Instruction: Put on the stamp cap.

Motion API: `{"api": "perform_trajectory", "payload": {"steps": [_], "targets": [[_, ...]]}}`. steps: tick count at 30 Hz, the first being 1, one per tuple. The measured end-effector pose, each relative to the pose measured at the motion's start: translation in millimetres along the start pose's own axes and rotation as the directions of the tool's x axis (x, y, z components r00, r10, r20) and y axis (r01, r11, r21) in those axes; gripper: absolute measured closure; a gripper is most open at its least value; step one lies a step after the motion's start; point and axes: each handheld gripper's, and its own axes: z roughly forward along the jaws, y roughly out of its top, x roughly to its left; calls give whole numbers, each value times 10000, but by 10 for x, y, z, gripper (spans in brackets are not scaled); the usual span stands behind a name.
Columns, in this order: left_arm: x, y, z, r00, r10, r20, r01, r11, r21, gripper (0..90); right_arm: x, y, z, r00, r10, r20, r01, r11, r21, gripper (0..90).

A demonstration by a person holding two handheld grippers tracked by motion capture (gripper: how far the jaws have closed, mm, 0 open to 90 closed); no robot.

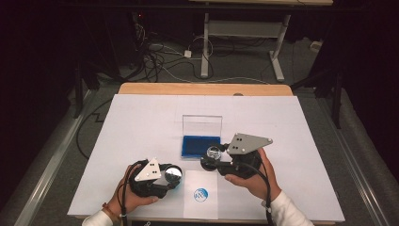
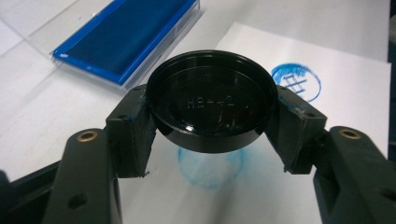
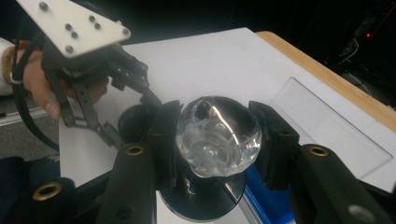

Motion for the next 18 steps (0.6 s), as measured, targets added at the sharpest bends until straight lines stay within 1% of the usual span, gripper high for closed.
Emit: {"api": "perform_trajectory", "payload": {"steps": [4, 7, 9, 12, 18], "targets": [[-10, 69, 47, 9999, -66, 81, 67, 9999, -136, 365, 48, 76, 56, 9998, -13, -218, 8, 9997, -244, 567], [-34, 126, 92, 9998, 27, 180, -22, 9997, -235, 365, 83, 111, 104, 9993, -88, -356, 78, 9996, -270, 568], [-42, 155, 119, 9994, -37, 340, 50, 9992, -399, 366, 98, 125, 135, 9991, -94, -421, 82, 9995, -296, 568], [-66, 205, 156, 9994, 35, 353, -18, 9988, -491, 366, 122, 137, 174, 9986, -154, -500, 138, 9994, -316, 568], [-117, 294, 222, 9988, 83, 487, -52, 9980, -627, 366, 151, 107, 228, 9983, 13, -576, -36, 9992, -393, 568]]}}
